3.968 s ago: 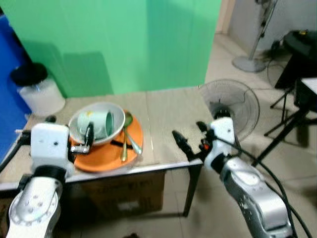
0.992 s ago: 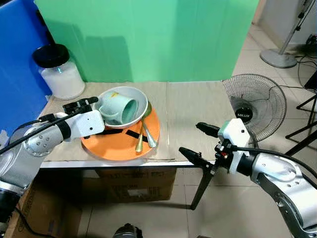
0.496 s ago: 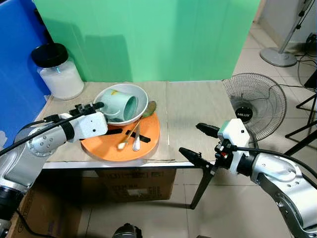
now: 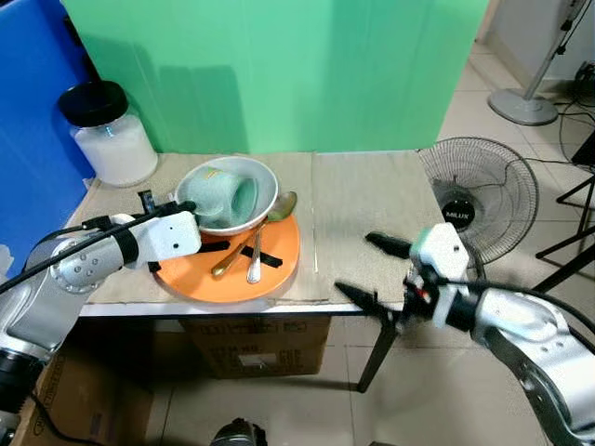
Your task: Setting the table
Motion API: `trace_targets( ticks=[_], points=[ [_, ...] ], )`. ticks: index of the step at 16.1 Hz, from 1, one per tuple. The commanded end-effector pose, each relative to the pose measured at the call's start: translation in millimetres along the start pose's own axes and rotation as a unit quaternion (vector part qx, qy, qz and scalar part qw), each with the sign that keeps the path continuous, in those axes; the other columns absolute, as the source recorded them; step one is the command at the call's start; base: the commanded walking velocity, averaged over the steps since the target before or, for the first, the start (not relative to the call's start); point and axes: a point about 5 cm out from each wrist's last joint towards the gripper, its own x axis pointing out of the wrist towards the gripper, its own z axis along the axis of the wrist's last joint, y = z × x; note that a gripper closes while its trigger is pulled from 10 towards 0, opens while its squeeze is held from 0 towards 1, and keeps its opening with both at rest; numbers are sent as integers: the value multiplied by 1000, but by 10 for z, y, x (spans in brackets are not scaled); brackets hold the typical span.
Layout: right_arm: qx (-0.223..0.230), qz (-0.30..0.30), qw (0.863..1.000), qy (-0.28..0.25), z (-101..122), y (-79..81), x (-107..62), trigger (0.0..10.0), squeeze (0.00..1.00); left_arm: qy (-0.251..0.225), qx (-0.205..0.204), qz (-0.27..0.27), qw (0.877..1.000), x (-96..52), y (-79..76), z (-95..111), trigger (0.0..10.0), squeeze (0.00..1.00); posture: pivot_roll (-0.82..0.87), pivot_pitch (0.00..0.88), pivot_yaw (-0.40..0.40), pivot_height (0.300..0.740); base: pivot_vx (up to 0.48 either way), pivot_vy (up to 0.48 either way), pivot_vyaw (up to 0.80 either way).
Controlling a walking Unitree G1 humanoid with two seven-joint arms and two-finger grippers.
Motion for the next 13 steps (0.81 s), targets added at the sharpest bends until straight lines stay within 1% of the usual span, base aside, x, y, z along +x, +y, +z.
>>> trace_targets(
  ticks=[1,4,9,11,13],
  points=[
    [-7,35,999,-14,47,52,-31,10000,0,7,12,1,1000,-35,56,1,0,0,-32,54,72,740,0,0,0],
    [3,71,997,-15,35,87,-58,10000,0,9,12,14,1000,-54,126,12,0,0,-25,42,70,740,0,0,0],
    [5,64,998,-17,2,64,-54,10000,0,4,4,43,999,-78,210,26,0,0,-24,34,74,740,0,0,0],
    [6,65,998,-17,-10,55,-64,10000,0,-3,-14,60,998,-94,233,46,0,0,-24,32,76,740,0,0,0],
    [8,58,998,-17,-25,51,-74,10000,0,-24,-50,77,995,-87,219,112,0,0,-28,29,76,740,0,0,0]
  ],
)
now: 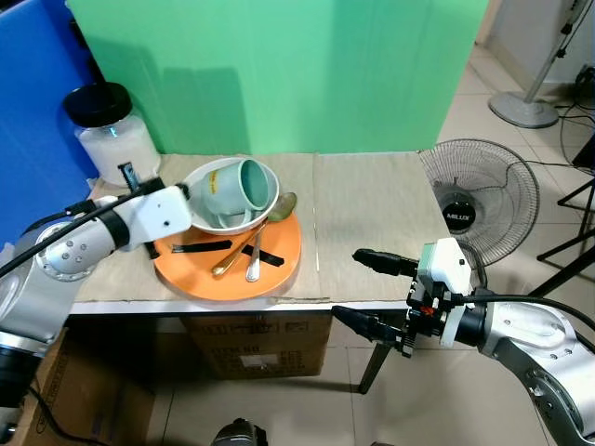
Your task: Setting the table
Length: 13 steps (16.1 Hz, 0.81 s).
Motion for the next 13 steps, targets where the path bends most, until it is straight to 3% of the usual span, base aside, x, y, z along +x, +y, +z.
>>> trace_targets(
  ticks=[1,2,3,4,7,11,12,13],
  points=[
    [-3,-6,1000,1,-11,-8,-18,10000,0,3,-20,21,1000,-12,9,-7,10000,0,-28,29,76,740,0,0,0],
    [-3,-12,1000,1,-12,-14,-7,10000,0,14,-36,34,999,8,10,-38,10000,0,-30,26,75,740,0,0,0],
    [-3,-16,1000,0,-7,-20,4,10000,0,15,-62,35,997,20,2,-67,10000,663,-30,26,75,740,0,0,0],
    [-3,-18,1000,-1,-1,-25,13,10000,0,8,-88,46,995,32,22,-79,10000,1000,-31,24,74,740,0,0,0],
    [-5,-25,1000,-4,10,-48,33,10000,0,11,-88,34,995,98,67,-94,10000,1000,-33,27,73,740,0,0,0],
    [-7,-34,999,-6,18,-58,46,10000,0,-1,-134,32,991,244,118,-65,10000,1000,-35,28,78,740,0,0,0],
    [-8,-43,999,-4,13,-65,45,10000,0,-17,-156,10,988,388,93,-19,10000,1000,-42,30,83,740,0,0,0],
    [-8,-45,999,-3,12,-66,44,10000,0,-22,-167,8,986,434,92,-4,10000,1000,-46,30,86,740,0,0,0]
  ],
)
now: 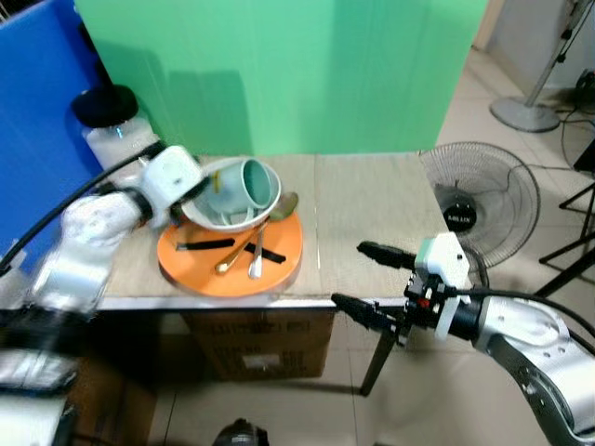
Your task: Setting the table
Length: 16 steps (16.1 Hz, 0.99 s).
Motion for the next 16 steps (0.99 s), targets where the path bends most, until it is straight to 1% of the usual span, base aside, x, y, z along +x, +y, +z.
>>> trace_targets(
  ticks=[1,3,6,8,10,11,12,13,15,16],
  points=[
    [-8,-5,1000,-1,23,-8,0,10000,0,0,-11,-10,1000,57,3,-3,10000,1000,-49,31,89,740,0,0,0],
    [-9,-12,1000,-2,25,-11,-7,10000,0,2,-37,-10,999,156,24,-13,10000,1000,-56,34,93,740,0,0,0],
    [-9,-18,1000,-2,24,-4,-15,10000,0,-4,-36,-17,999,286,82,59,10000,1000,-63,40,101,740,0,0,0],
    [-9,-20,1000,-2,23,7,-20,10000,0,-22,-43,-28,998,364,94,155,10000,1000,-67,40,107,740,0,0,0],
    [-8,-24,1000,-1,17,10,-28,10000,0,-40,-52,-42,997,458,68,261,10000,1000,-70,39,111,740,0,0,0],
    [-8,-24,1000,-1,16,13,-28,10000,0,-40,-54,-49,997,508,47,284,10000,1000,-71,39,114,740,0,0,0],
    [-7,-25,1000,-1,15,14,-26,10000,0,-33,-50,-56,997,540,20,282,10000,1000,-72,38,113,740,0,0,0],
    [-8,-26,1000,-1,16,13,-25,10000,0,-19,-41,-53,998,570,13,267,10000,1000,-73,37,115,740,0,0,0],
    [-9,-27,1000,-1,19,7,-31,10000,0,-9,-43,-43,998,602,45,282,10000,1000,-76,37,119,740,0,0,0],
    [-10,-26,1000,1,15,9,-37,10000,0,28,-27,-39,998,606,81,243,10000,1000,-77,36,120,740,0,0,0]
  ],
)
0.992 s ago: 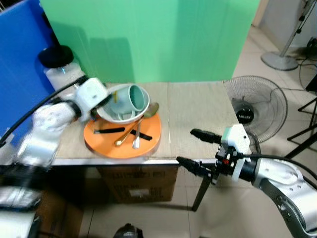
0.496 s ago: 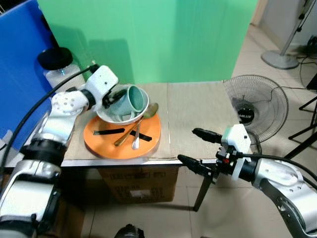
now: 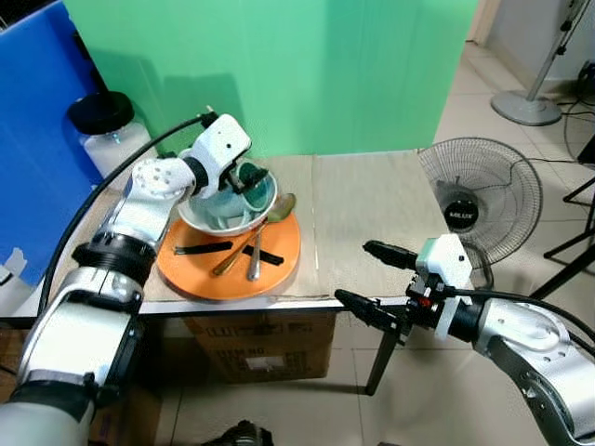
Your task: Setting the table
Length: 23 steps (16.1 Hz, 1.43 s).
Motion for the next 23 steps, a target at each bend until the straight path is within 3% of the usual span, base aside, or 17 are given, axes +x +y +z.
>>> trace_targets(
  ticks=[1,5,10,13,14,15,18,19,20,23],
  points=[
    [-14,2,1000,-6,53,19,-19,10000,0,32,14,13,999,-28,87,-26,10000,1000,-77,36,122,740,0,0,0],
    [-18,0,1000,-4,56,5,-31,10000,0,67,-16,44,997,-142,307,-3,10000,1000,-66,32,118,740,0,0,0],
    [-23,5,1000,-3,60,-36,-11,10000,0,107,-59,-16,992,-322,223,-159,10000,1000,-64,31,116,740,0,0,0],
    [-26,6,1000,-2,62,-44,-9,10000,0,126,-58,-26,990,-398,188,-235,10000,1000,-57,27,102,740,0,0,0],
    [-27,6,1000,-2,60,-48,-10,10000,0,127,-65,-25,989,-415,189,-230,10000,706,-58,26,102,740,0,0,0],
    [-28,6,1000,-1,60,-54,-12,10000,0,128,-76,-17,989,-444,211,-225,10000,0,-59,26,101,740,0,0,0],
    [-31,6,1000,-1,61,-69,-12,10000,0,135,-115,5,984,-531,269,-229,10000,0,-57,22,97,740,0,0,0],
    [-32,7,999,-1,64,-76,-9,10000,0,133,-137,11,982,-553,287,-227,8902,0,-56,21,95,740,0,0,0],
    [-33,7,999,-1,68,-84,-2,10000,0,139,-158,10,977,-578,290,-259,0,0,-54,20,92,740,0,0,0],
    [-35,9,999,0,69,-93,3,10000,0,165,-206,1,964,-628,216,-392,0,0,-54,20,89,740,0,0,0]
  ],
)
